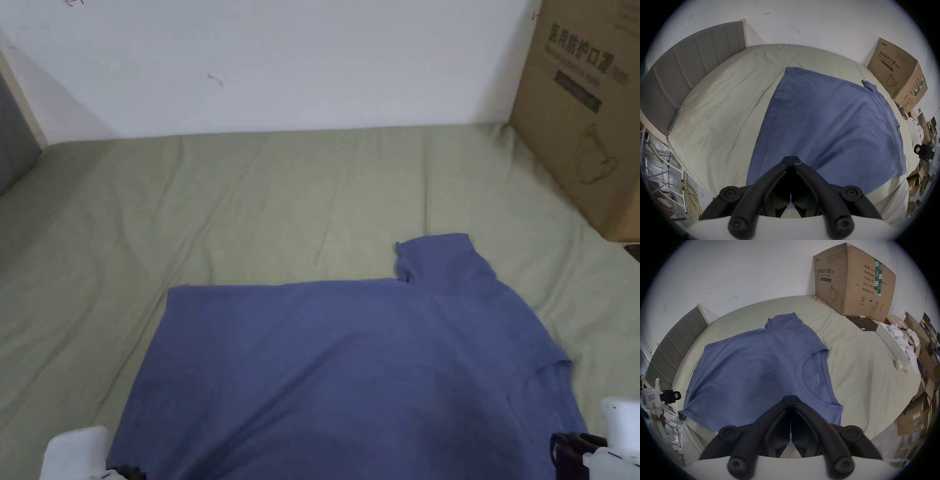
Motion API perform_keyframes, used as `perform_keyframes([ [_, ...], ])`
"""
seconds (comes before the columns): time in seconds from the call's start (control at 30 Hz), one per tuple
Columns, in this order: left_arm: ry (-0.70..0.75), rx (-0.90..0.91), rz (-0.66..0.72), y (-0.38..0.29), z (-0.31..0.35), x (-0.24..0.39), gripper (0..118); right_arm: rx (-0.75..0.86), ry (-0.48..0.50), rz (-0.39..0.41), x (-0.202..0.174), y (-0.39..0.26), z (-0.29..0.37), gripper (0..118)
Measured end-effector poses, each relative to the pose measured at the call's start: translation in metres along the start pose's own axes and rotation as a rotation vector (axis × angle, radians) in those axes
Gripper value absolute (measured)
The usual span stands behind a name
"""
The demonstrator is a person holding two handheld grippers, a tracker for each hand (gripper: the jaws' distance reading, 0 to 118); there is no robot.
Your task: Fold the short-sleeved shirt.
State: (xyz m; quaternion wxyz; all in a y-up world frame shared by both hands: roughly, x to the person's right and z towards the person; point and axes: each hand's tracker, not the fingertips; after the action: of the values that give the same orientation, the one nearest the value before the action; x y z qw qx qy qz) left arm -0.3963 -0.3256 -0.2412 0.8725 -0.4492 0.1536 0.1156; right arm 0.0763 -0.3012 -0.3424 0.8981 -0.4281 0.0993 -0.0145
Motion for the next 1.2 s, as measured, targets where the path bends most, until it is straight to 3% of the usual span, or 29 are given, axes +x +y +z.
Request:
perform_keyframes([
  [0.13, -0.009, 0.017, 0.01, 0.046, -0.017, 0.002, 0, 0.0, 0.026, -0.011, -0.005, 0.026, -0.016, 0],
  [0.3, 0.016, 0.113, -0.085, 0.126, -0.043, 0.018, 0, 0.004, 0.025, 0.03, -0.016, 0.055, -0.037, 0],
  [0.53, 0.037, 0.09, -0.04, 0.208, -0.116, 0.018, 1, -0.034, 0.052, -0.005, -0.018, 0.058, -0.06, 0],
  [0.57, 0.036, 0.061, -0.013, 0.219, -0.128, 0.014, 17, -0.045, 0.055, -0.006, -0.017, 0.057, -0.063, 0],
  [0.6, 0.038, 0.026, -0.007, 0.229, -0.139, 0.011, 46, -0.057, 0.058, -0.007, -0.017, 0.057, -0.065, 0],
  [0.63, -0.006, 0.0, 0.024, 0.239, -0.152, 0.007, 65, -0.066, 0.059, -0.01, -0.016, 0.056, -0.068, 0],
  [0.7, -0.029, -0.031, 0.049, 0.256, -0.175, 0.003, 92, -0.081, 0.06, -0.017, -0.015, 0.055, -0.071, 0],
  [0.83, -0.006, -0.096, 0.1, 0.277, -0.212, 0.001, 99, -0.094, 0.05, -0.037, -0.013, 0.054, -0.073, 0],
  [0.97, -0.03, -0.168, 0.1, 0.275, -0.24, 0.004, 96, -0.113, 0.038, -0.059, -0.009, 0.05, -0.077, 0],
  [1.0, -0.036, -0.175, 0.1, 0.27, -0.246, 0.005, 76, -0.123, 0.03, -0.068, -0.009, 0.048, -0.08, 0],
  [1.03, -0.045, -0.199, 0.095, 0.265, -0.254, 0.006, 64, -0.134, 0.023, -0.073, -0.008, 0.047, -0.082, 0],
  [1.1, 0.102, -0.185, 0.01, 0.257, -0.254, 0.013, 58, -0.147, 0.019, -0.087, -0.006, 0.045, -0.085, 0],
  [1.17, 0.041, -0.161, 0.01, 0.258, -0.248, 0.024, 42, -0.157, 0.021, -0.091, -0.006, 0.045, -0.087, 0],
  [1.2, 0.058, -0.134, -0.033, 0.258, -0.246, 0.027, 15, -0.16, 0.021, -0.088, -0.006, 0.045, -0.087, 0],
])
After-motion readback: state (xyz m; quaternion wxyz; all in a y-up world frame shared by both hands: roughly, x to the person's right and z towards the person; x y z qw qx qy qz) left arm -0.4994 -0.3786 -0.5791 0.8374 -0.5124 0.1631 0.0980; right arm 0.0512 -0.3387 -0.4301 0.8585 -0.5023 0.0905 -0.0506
